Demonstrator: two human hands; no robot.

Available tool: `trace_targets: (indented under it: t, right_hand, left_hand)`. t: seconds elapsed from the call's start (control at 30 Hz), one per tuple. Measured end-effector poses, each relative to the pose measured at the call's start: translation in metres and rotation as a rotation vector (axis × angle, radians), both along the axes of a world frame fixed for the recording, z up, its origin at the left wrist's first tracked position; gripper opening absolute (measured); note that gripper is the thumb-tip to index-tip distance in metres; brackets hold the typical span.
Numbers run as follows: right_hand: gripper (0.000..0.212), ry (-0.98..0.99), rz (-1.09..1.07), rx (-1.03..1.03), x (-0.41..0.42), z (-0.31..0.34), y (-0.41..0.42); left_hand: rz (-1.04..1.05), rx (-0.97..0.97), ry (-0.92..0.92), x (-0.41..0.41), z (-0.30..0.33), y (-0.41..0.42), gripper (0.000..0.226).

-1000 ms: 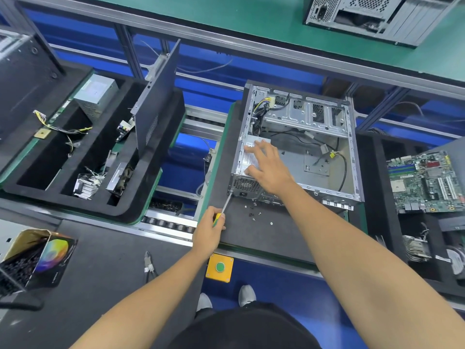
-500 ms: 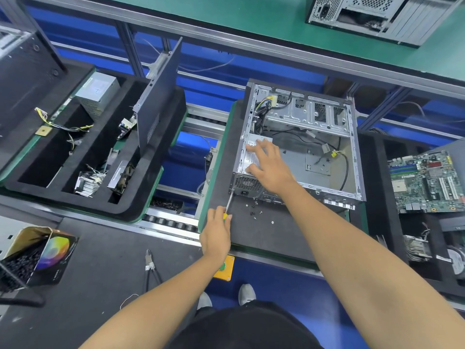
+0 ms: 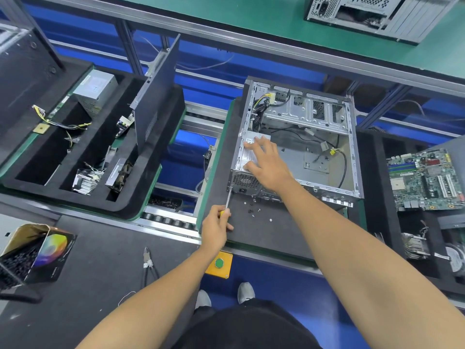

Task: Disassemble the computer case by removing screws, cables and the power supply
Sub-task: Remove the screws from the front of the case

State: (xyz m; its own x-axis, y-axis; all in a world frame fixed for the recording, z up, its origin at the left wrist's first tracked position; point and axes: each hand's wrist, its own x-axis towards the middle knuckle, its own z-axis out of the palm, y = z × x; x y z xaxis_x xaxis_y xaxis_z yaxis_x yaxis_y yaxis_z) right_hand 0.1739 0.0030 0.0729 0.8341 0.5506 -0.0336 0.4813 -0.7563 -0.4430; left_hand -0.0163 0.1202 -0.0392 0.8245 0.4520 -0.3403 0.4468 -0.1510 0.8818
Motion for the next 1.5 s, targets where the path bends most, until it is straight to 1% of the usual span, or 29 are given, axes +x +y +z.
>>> trace_targets:
  t: [0.07,0.1,0.13,0.17,0.2,0.23,0.3,0.33,0.4,0.5,0.57,0.63,0.73,0.83,0.9,0.93,1.03,1.1,1.17,1.27,1.37,1.43,1.5]
  right_hand:
    - [0.054,0.003,0.007,0.004,0.0,0.0,0.0]
    - [0.054,0.002,0.009,0.007,0.0,0.0,-0.001]
    - [0.054,0.002,0.012,0.011,0.0,0.0,-0.001]
    - [0.054,0.001,0.013,0.015,-0.001,0.001,-0.001]
    - [0.054,-0.001,0.013,0.019,-0.001,0.001,-0.001]
    - [0.054,-0.004,0.014,0.022,-0.001,0.001,-0.001]
    - [0.054,-0.002,0.014,0.026,-0.001,0.001,-0.001]
    - [0.054,0.0,0.013,0.026,-0.001,0.001,-0.001]
    - [0.053,0.001,0.01,0.028,-0.001,0.001,-0.002]
    - [0.053,0.001,0.005,0.02,-0.001,0.001,-0.002]
    - [0.054,0.004,0.004,0.019,-0.001,0.001,-0.002]
    - [0.054,0.002,0.005,0.018,-0.001,0.0,-0.002]
    - [0.054,-0.006,0.004,0.01,0.0,-0.001,-0.002]
    - [0.054,-0.003,0.007,0.01,0.001,-0.001,-0.001]
    - [0.054,-0.004,0.009,0.011,0.002,-0.001,-0.001]
    - [0.054,-0.005,0.009,0.012,0.002,-0.001,-0.002]
    - [0.053,0.0,0.01,0.03,0.001,-0.002,-0.002]
    - [0.053,0.001,0.013,0.036,0.001,-0.002,-0.002]
    - [0.053,-0.005,0.01,0.032,0.001,-0.002,-0.002]
    - [0.053,-0.005,0.008,0.03,0.001,-0.003,-0.002]
    - [0.053,-0.006,0.013,0.038,0.001,-0.003,-0.002]
    - [0.053,-0.006,0.015,0.045,0.001,-0.003,-0.002]
    - [0.053,-0.003,0.016,0.043,0.001,-0.003,-0.002]
  left_hand:
    - [0.036,-0.327,-0.012,0.003,0.001,0.006,0.02]
    - [0.044,-0.442,-0.008,0.005,0.001,0.007,0.021]
    - [0.044,-0.507,-0.009,0.006,0.002,0.007,0.02]
    - [0.039,-0.522,-0.015,0.007,0.003,0.007,0.02]
    - [0.035,-0.5,-0.017,0.008,0.005,0.007,0.021]
    - [0.033,-0.44,-0.009,0.009,0.006,0.006,0.027]
    - [0.024,-0.258,0.035,0.01,0.007,0.005,0.046]
    - [0.029,-0.172,0.052,0.01,0.006,0.004,0.049]
    - [0.088,-0.083,0.066,0.01,0.004,0.003,0.045]
    - [0.178,-0.117,0.09,0.007,-0.002,0.005,0.041]
    - [0.172,-0.192,0.104,0.005,-0.004,0.006,0.037]
    - [0.114,-0.226,0.129,0.004,-0.003,0.007,0.035]
    - [0.0,-0.171,0.147,0.007,0.0,0.01,0.043]
    - [0.027,-0.138,0.093,0.008,0.004,0.013,0.034]
    - [0.045,-0.079,0.086,0.006,0.004,0.015,0.048]
    - [0.047,-0.085,0.09,0.005,0.004,0.016,0.05]
    - [0.097,-0.172,0.111,0.002,0.0,0.017,0.039]
    - [0.085,-0.225,0.123,0.002,-0.003,0.017,0.034]
    - [0.059,-0.254,0.129,0.003,-0.004,0.016,0.037]
    - [0.057,-0.228,0.118,0.005,-0.001,0.017,0.037]
    - [0.089,-0.164,0.094,0.001,0.0,0.018,0.048]
    - [0.137,-0.181,0.095,-0.002,0.0,0.018,0.041]
    - [0.14,-0.234,0.094,-0.001,0.001,0.018,0.032]
